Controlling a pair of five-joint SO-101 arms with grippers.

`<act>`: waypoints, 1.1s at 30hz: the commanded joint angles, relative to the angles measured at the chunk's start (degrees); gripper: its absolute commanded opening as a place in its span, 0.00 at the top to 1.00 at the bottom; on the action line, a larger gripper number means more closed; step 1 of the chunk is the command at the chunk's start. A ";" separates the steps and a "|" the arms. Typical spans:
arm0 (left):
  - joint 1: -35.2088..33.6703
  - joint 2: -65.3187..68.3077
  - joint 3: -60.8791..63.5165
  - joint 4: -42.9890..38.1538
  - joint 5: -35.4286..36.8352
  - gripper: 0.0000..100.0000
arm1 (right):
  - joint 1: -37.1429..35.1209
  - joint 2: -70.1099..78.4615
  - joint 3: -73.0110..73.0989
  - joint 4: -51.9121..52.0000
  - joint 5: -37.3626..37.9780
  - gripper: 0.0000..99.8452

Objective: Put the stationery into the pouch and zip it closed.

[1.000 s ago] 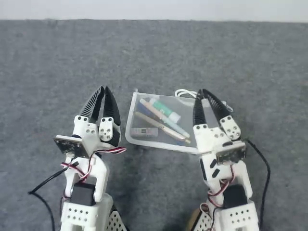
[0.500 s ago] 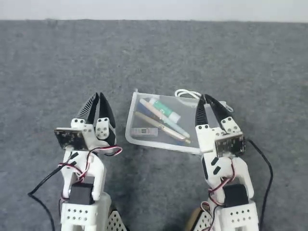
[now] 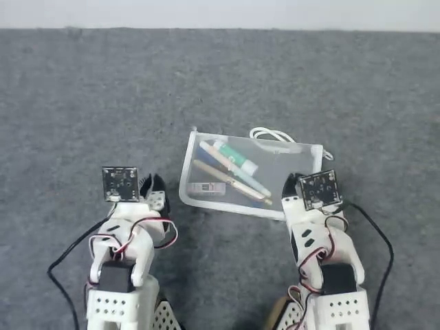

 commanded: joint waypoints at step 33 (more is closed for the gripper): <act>-2.55 -0.79 -0.92 18.99 -0.53 0.99 | 0.31 -1.27 1.41 26.42 -11.87 0.99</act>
